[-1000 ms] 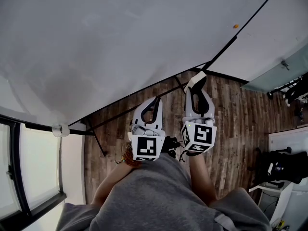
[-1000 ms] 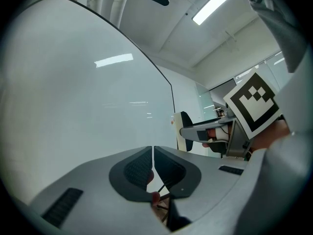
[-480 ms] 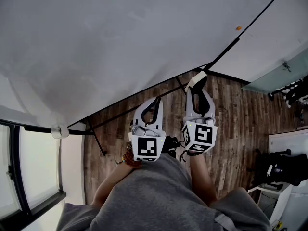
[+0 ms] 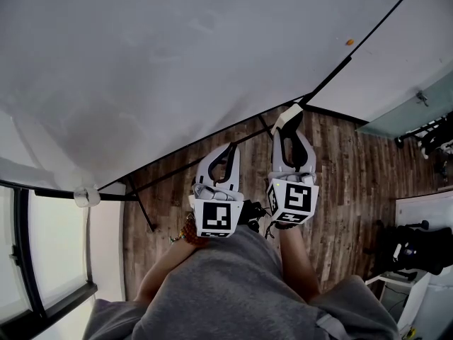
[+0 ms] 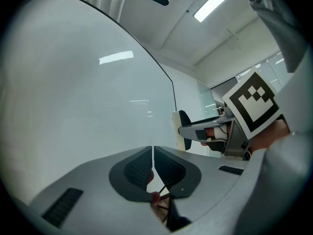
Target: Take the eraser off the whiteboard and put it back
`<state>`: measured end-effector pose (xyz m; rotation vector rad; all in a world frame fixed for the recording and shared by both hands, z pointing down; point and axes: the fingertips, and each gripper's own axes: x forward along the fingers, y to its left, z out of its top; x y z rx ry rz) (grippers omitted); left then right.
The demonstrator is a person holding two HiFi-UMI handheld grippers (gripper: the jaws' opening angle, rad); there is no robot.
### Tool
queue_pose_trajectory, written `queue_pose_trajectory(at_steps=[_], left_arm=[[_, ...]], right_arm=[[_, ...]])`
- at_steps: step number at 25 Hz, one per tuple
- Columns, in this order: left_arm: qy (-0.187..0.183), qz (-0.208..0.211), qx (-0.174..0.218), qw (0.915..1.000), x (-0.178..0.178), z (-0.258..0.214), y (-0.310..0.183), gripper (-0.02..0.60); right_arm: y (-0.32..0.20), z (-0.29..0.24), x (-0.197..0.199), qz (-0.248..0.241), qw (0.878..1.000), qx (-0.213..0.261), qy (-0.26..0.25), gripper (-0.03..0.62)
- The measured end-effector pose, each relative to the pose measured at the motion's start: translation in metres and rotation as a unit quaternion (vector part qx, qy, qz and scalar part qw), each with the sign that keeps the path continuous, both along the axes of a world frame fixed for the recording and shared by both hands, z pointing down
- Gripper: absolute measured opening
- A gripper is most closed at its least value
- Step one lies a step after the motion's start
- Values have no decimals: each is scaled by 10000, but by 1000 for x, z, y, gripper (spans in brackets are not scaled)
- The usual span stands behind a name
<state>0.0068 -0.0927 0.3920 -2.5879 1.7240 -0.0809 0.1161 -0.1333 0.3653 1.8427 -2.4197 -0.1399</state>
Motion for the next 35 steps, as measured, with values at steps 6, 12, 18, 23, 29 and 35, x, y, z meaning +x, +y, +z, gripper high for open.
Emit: queue_pose_trajectory(at_steps=[6, 12, 18, 23, 29, 35], left_arm=[[-8, 5, -11, 10000, 1, -1, -4, 8], [-14, -12, -8, 10000, 1, 2, -11, 8], [-56, -30, -32, 10000, 4, 5, -19, 8], [-21, -45, -29, 10000, 11, 1, -25, 8], [-17, -86, -54, 9999, 11, 2, -33, 8], [-29, -99, -32, 9999, 17, 3, -42, 8]], right_arm=[[-5, 1, -2, -35, 10000, -8, -14, 120], [-12, 5, 0, -29, 10000, -13, -38, 120], [-20, 6, 6, -12, 10000, -28, -60, 120], [-26, 4, 12, -33, 10000, -29, -67, 120], [-35, 4, 12, -69, 10000, -23, -68, 118], [-44, 4, 18, -81, 9999, -14, -67, 118]])
